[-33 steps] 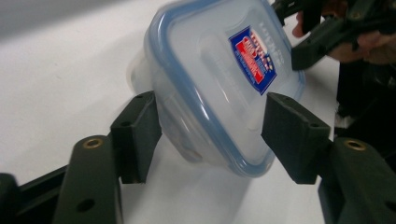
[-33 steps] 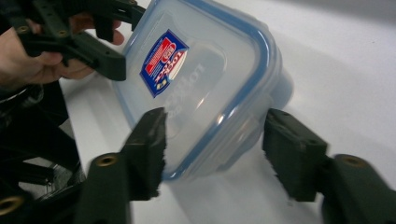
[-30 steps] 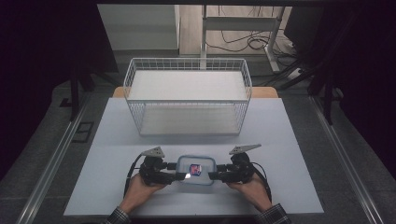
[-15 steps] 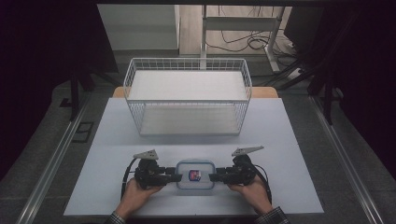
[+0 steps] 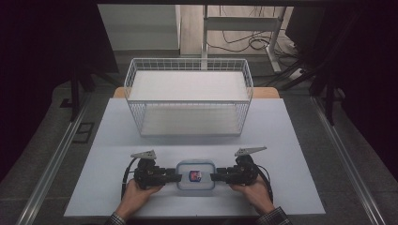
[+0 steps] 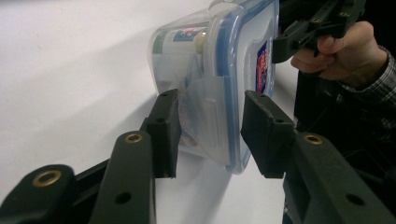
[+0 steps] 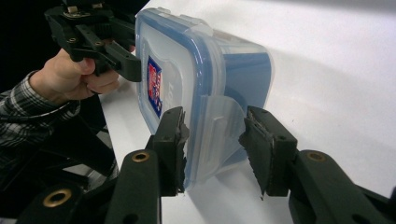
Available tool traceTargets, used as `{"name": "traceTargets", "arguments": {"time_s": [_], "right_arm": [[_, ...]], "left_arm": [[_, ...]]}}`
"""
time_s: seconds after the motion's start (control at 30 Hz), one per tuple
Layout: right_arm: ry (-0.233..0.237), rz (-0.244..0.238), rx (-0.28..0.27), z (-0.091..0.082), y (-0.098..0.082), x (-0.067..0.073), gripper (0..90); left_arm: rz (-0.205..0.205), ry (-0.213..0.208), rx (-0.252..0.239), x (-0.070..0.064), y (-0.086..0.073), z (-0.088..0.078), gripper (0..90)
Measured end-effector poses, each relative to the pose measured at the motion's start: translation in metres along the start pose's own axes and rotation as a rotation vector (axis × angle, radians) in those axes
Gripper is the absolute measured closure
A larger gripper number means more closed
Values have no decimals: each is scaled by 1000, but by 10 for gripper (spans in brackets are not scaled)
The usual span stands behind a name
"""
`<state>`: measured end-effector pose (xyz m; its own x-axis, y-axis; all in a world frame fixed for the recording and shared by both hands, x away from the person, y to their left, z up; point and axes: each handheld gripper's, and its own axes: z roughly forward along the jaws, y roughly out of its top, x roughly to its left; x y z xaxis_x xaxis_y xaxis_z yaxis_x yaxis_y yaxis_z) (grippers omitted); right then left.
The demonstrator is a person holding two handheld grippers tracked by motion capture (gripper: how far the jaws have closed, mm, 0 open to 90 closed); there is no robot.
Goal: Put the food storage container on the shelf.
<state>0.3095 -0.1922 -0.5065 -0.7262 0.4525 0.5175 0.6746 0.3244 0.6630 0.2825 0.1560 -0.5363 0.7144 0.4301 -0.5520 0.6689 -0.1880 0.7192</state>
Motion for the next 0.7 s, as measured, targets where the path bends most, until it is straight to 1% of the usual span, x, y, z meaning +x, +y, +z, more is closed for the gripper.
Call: {"name": "traceTargets", "arguments": {"time_s": [0.03, 0.07, 0.17, 0.2, 0.23, 0.27, 0.3, 0.4, 0.43, 0.5, 0.53, 0.57, 0.63, 0.67, 0.7], "right_arm": [[0, 0, 0, 0, 0, 0, 582], [0, -5, -7, -2, 4, 1, 581], [-5, -17, -22, -5, 12, 4, 581], [-6, -19, -28, -6, 15, 5, 581], [-4, -25, -37, -8, 19, 7, 581], [-4, -25, -37, -8, 19, 7, 581], [-5, -36, -47, -11, 26, 9, 580], [-7, -45, -53, -15, 36, 11, 580], [-11, -49, -53, -16, 40, 11, 580], [-12, -58, -57, -20, 50, 13, 579], [-12, -58, -57, -20, 50, 13, 579], [-12, -62, -65, -23, 59, 15, 579], [-14, -64, -73, -26, 66, 16, 579], [-14, -64, -73, -26, 66, 16, 579], [-17, -73, -83, -30, 77, 17, 579]], "left_arm": [[-2, 1, -3, -1, 2, -1, 580], [0, 4, -12, -2, 6, -3, 580], [14, 13, -22, -5, 14, -8, 580], [14, 13, -22, -5, 14, -8, 579], [28, 26, -36, -9, 21, -12, 579], [28, 26, -36, -9, 21, -12, 578], [32, 36, -48, -12, 27, -15, 578], [37, 45, -59, -15, 36, -19, 577], [37, 45, -59, -15, 36, -19, 577], [45, 48, -70, -17, 48, -24, 577], [45, 48, -70, -17, 48, -24, 577], [53, 50, -73, -18, 57, -28, 577], [56, 53, -79, -19, 66, -31, 577], [56, 53, -79, -19, 66, -31, 577], [64, 55, -84, -20, 76, -35, 577]]}}
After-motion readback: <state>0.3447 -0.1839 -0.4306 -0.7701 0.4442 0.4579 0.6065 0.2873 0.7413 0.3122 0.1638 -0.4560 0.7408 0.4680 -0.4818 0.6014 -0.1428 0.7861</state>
